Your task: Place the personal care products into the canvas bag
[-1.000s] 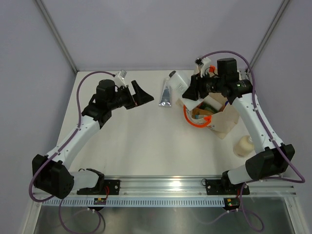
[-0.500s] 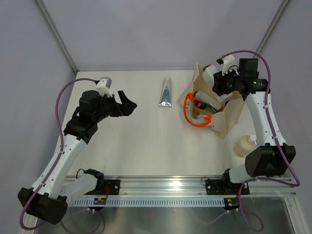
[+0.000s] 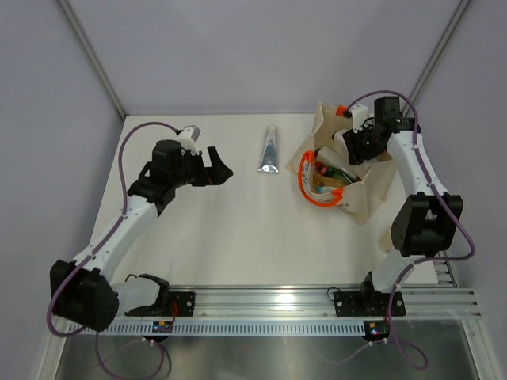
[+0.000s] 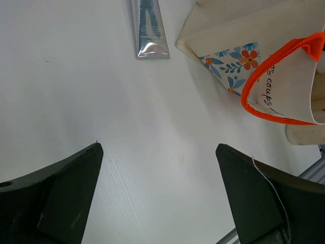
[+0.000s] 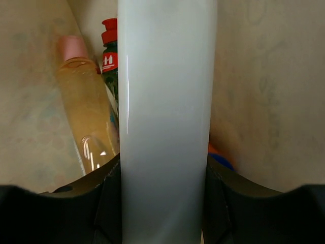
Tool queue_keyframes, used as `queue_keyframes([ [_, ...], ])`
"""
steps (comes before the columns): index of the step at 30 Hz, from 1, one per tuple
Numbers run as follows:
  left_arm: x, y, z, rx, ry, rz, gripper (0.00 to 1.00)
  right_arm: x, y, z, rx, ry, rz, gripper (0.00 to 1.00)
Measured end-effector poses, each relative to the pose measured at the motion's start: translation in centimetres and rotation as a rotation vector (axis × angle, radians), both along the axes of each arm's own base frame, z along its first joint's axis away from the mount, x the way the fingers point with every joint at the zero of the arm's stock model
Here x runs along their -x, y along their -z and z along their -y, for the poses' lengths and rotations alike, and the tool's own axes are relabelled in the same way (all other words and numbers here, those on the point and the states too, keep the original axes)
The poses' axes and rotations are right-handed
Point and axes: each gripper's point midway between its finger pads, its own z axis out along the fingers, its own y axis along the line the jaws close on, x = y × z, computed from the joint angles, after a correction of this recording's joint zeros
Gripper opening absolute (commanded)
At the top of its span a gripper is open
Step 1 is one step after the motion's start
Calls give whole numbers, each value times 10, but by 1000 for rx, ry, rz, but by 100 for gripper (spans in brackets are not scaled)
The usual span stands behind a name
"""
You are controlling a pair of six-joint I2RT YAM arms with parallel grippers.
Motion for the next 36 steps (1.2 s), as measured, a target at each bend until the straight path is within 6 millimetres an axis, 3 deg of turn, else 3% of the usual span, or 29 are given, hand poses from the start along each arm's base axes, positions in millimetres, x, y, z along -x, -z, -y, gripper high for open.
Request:
queue_keyframes([
  [2, -12, 13, 9, 0, 22, -37, 99, -10, 12, 1, 4, -6, -33, 37],
  [3, -18, 21, 14, -6, 31, -59, 99, -13, 16, 0, 1, -9, -50, 56],
  [5, -31, 33, 24, -18, 46, -96, 99, -13, 23, 0, 1, -12, -79, 74],
  [6, -38, 39, 31, -26, 56, -112, 99, -13, 22, 0, -1, -12, -83, 88],
  [8, -53, 47, 47, -39, 75, -133, 99, -15, 12, -3, -16, -10, -60, 100],
  [12, -88, 62, 83, -69, 99, -143, 98, -14, -33, -11, -62, -17, 44, 100],
  [16, -120, 77, 111, -98, 88, -146, 97, 1, -110, -26, -137, -40, 236, 100],
  [19, -151, 82, 128, -129, 54, -117, 88, 30, -170, -42, -214, -91, 420, 100],
  [22, -176, 89, 141, -175, 3, -81, 86, 75, -204, -62, -317, -161, 601, 99],
  [26, -203, 103, 153, -241, -61, -39, 85, 117, -187, -92, -458, -297, 643, 99],
  [32, -228, 133, 165, -338, -103, -29, 84, 116, -127, -111, -568, -381, 480, 100],
  [34, -238, 140, 167, -354, -115, -28, 84, 119, -119, -114, -584, -388, 453, 100],
  [36, -244, 148, 167, -372, -125, -38, 84, 122, -124, -116, -595, -411, 467, 100],
])
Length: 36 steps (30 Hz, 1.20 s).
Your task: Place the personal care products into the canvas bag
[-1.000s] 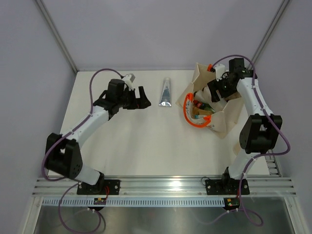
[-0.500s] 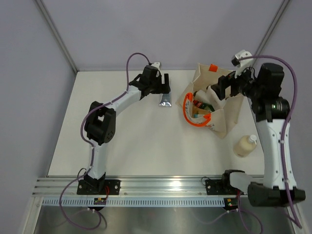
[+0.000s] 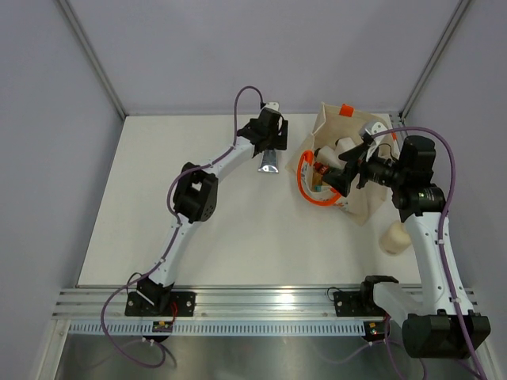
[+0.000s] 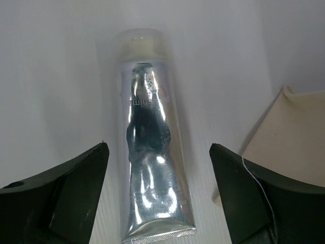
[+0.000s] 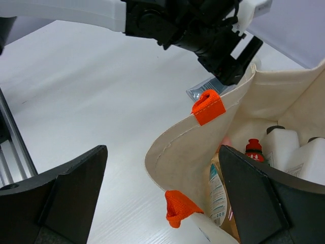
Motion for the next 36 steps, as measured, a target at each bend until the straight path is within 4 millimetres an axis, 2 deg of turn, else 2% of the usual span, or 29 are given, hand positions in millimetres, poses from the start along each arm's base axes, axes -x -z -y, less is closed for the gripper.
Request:
queue_keyframes([
  [10, 11, 41, -9, -62, -14, -120, 81, 12, -15, -6, -26, -44, 43, 100],
  [14, 14, 49, -11, -59, -19, -159, 70, 15, -16, -8, -30, -56, 45, 99],
  [17, 17, 48, -10, -46, -13, -182, 66, 17, -15, -8, -32, -58, 44, 100],
  [18, 18, 48, -11, -44, -11, -188, 58, 17, -14, -8, -32, -58, 45, 100],
  [21, 18, 49, -12, -33, -11, -201, 47, 18, -15, -8, -30, -59, 48, 99],
  [25, 21, 47, -11, -2, -1, -194, 39, 21, -14, -10, -28, -79, 53, 99],
  [28, 39, 46, -18, 12, 16, -215, 36, 25, -11, -11, -28, -100, 45, 100],
  [32, 76, 40, -32, 53, 53, -275, 33, 31, -5, -16, -40, -145, -8, 100],
  [36, 117, 25, -39, 145, 108, -316, 31, 30, -1, -20, -52, -171, -89, 99],
])
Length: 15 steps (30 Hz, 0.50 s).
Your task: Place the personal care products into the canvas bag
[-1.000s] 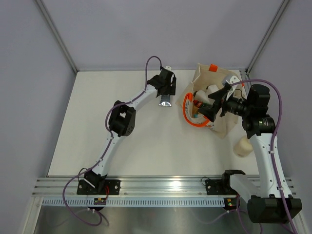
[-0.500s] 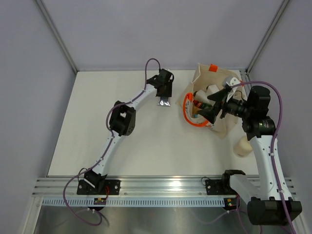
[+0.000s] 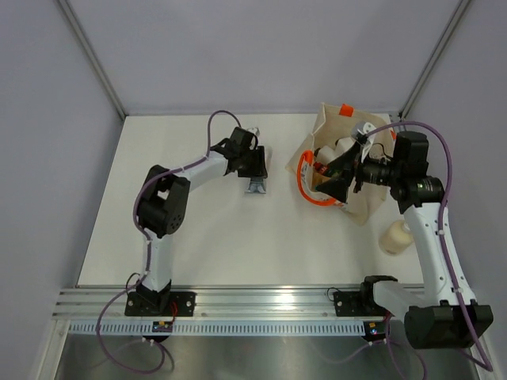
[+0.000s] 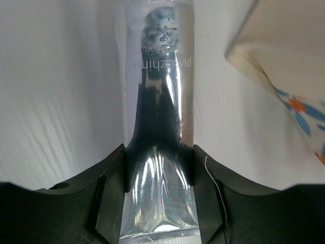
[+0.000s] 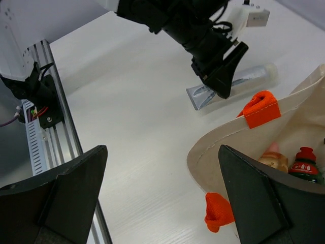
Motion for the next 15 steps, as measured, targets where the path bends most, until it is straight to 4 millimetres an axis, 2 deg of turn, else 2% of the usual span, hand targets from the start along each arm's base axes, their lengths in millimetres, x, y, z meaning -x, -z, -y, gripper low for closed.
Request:
queue_keyframes([
  [2, 22, -14, -1, 69, 30, -3, 31, -1, 2, -9, 10, -20, -42, 98],
  [7, 69, -52, -4, 238, 91, 48, 30, 4, 10, -54, 39, -86, -203, 94],
  [9, 86, -66, -6, 301, 107, 77, 30, -1, 15, -66, 30, -60, -300, 100],
  [15, 139, -87, -25, 444, 104, 140, 30, -15, 24, -106, -16, 103, -502, 99],
])
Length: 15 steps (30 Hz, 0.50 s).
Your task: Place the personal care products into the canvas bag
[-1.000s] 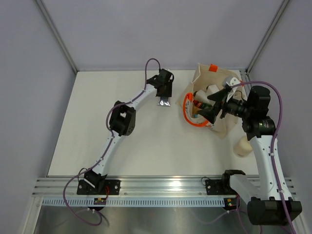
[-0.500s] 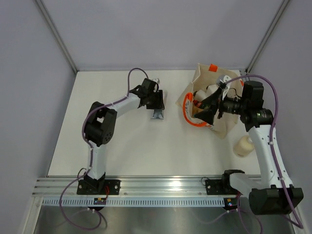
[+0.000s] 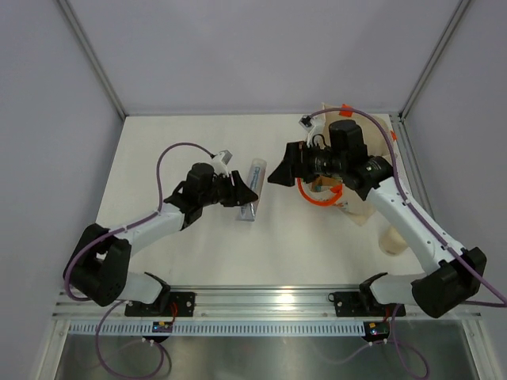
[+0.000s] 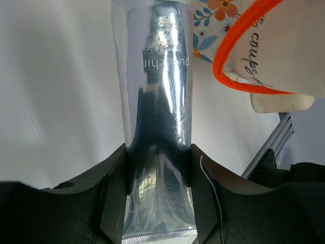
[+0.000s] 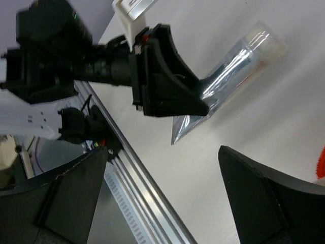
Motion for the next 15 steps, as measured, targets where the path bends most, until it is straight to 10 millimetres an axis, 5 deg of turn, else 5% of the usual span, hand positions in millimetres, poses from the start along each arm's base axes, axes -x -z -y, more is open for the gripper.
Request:
queue_keyframes([
  [6, 28, -19, -14, 97, -30, 43, 30, -29, -2, -32, -36, 205, -98, 99],
  [15, 32, -58, -13, 205, -36, 125, 30, -55, 76, -58, 92, 291, -239, 99],
])
